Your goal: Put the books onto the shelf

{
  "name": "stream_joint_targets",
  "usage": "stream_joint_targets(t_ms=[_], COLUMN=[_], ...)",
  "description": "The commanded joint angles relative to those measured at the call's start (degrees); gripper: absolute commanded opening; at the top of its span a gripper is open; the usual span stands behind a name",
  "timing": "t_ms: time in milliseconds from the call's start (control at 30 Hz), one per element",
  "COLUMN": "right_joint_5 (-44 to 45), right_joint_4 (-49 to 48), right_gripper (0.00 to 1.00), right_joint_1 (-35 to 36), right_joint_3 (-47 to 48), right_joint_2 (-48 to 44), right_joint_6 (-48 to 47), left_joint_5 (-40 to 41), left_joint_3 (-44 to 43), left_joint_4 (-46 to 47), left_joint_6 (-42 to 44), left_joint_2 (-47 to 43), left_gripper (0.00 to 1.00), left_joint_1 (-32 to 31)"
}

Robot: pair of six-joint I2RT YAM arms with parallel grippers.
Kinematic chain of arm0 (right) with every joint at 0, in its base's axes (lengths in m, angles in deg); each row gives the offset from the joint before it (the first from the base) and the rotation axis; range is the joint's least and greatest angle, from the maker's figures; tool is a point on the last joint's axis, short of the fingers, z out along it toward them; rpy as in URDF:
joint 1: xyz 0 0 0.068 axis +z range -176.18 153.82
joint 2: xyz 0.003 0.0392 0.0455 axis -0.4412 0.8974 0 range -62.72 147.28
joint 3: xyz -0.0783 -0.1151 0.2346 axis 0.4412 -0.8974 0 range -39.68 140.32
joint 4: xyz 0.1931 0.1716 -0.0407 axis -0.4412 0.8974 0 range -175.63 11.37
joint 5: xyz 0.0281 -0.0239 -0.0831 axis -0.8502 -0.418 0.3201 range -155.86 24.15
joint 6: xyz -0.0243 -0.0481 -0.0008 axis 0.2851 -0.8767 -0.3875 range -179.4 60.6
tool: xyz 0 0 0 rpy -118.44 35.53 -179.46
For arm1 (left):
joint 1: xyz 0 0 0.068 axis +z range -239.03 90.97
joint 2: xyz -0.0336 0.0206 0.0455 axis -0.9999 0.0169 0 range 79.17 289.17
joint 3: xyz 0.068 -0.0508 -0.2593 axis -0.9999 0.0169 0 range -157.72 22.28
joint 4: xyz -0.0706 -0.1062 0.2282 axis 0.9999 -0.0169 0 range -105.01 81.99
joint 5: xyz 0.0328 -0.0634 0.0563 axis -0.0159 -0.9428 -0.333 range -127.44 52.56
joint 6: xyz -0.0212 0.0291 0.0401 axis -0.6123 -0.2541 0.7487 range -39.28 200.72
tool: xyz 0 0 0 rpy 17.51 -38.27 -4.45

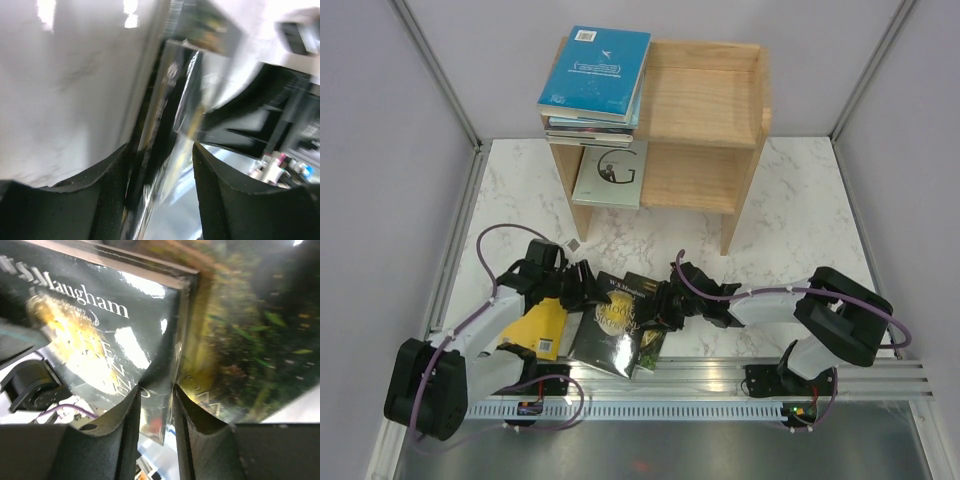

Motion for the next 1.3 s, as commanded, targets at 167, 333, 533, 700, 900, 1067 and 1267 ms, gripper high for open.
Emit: stream_joint_targets(t_ms=[167, 333, 533, 700, 900, 1067, 1267], right_joint_5=[3.0, 2.4, 3.4, 7.4, 7.9, 8.3, 8.5], right_joint_4=[-4.1, -2.9, 2.3, 12.3, 22.8, 23.1, 23.0], right_gripper=[0.28, 0.26, 0.27, 0.71, 0.98, 0.98, 0.98], right_joint_1=[1.0, 1.0, 0.8, -1.2, -2.3, -2.3, -3.0], right_joint_3=[0.6, 1.9, 2.2, 5.4, 11.5, 11.6, 10.0], right_joint_2=[5.9, 6.4, 2.4, -9.9, -19.3, -25.2, -28.9], right_joint_6=[-0.4, -1.7, -4.0, -10.5, -15.7, -15.0, -14.6], left_joint_5=[-25.2, -25.5, -21.6, -17.9, -17.8, -18.1, -16.8], left_joint_3=[3.0, 4.0, 1.6, -4.3, -14.5, -23.1, -24.0], left_joint_4=[18.3, 17.7, 10.5, 2.8, -1.3, -2.9, -3.3], left_joint_6=[-11.8, -12.8, -11.3, -8.3, -9.4, -11.6, -11.4], left_joint_2=[-7.1, -9.9, -12.1, -12.0, -11.8, -9.9, -9.1], left_gripper=[0.51, 0.3, 0.02, 0.02, 0.02, 0.02, 0.02], left_joint_1=[-1.4, -1.3, -1.3, -1.1, -0.7, -0.4, -0.3])
